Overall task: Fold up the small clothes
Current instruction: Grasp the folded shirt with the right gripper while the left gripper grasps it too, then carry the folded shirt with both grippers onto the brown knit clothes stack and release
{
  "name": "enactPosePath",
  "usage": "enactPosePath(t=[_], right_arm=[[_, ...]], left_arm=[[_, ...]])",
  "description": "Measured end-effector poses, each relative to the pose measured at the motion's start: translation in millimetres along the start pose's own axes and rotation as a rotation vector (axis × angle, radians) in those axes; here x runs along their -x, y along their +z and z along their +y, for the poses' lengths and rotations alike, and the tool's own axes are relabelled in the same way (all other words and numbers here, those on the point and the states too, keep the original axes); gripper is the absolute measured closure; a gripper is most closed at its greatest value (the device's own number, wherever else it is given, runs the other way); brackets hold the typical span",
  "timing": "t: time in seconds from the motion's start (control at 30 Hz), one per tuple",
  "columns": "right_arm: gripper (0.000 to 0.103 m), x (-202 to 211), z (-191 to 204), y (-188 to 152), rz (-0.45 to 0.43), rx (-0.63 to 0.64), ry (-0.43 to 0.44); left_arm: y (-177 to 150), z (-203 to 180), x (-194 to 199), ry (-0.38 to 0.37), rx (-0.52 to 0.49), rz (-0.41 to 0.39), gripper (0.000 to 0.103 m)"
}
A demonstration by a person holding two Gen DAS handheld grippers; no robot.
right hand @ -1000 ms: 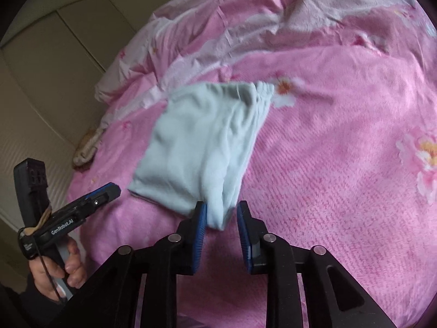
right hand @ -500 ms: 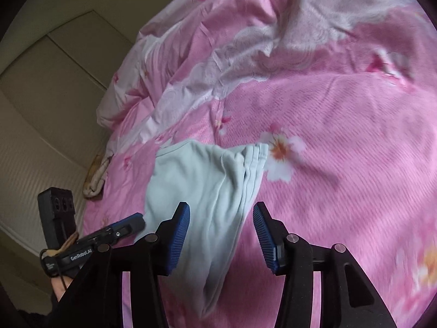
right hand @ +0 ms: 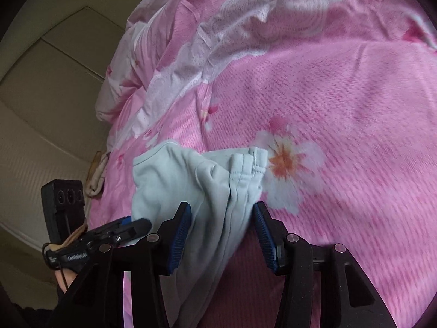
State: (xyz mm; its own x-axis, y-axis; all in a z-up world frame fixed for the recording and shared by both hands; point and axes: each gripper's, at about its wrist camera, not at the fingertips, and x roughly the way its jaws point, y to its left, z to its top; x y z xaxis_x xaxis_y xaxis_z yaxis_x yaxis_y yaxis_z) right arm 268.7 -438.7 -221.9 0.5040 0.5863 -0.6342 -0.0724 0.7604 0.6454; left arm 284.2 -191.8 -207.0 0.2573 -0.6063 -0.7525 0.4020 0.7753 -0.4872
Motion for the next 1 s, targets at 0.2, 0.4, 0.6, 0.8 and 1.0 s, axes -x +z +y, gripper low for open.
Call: enactPosePath(t=[0.2,0.4,0.6,0.8,1.0], right_arm=[[0.065,-14,-10,7,0.037,-0.031,0.071],[0.084,-13,-8,4,0.018,-0.036,0.074],[0.086,9,18,3,-0.053,-0.013,0.066],[0.086,39,60,2,-0.112,0.031,0.065],[0.086,57,117,4,-0.152,0.103,0.068]], left_arm=[[8,2,-7,-0.001,0.007,-0.009,0.063],[9,6,-1,-0.018,0.028,-0.014,0.084],[8,-4,25,-0.024,0.014,-0.059,0.086],[7,-13,68,-0.04,-0.01,-0.127,0.086],[9,-5,135,-0.043,-0.017,-0.218,0.086]])
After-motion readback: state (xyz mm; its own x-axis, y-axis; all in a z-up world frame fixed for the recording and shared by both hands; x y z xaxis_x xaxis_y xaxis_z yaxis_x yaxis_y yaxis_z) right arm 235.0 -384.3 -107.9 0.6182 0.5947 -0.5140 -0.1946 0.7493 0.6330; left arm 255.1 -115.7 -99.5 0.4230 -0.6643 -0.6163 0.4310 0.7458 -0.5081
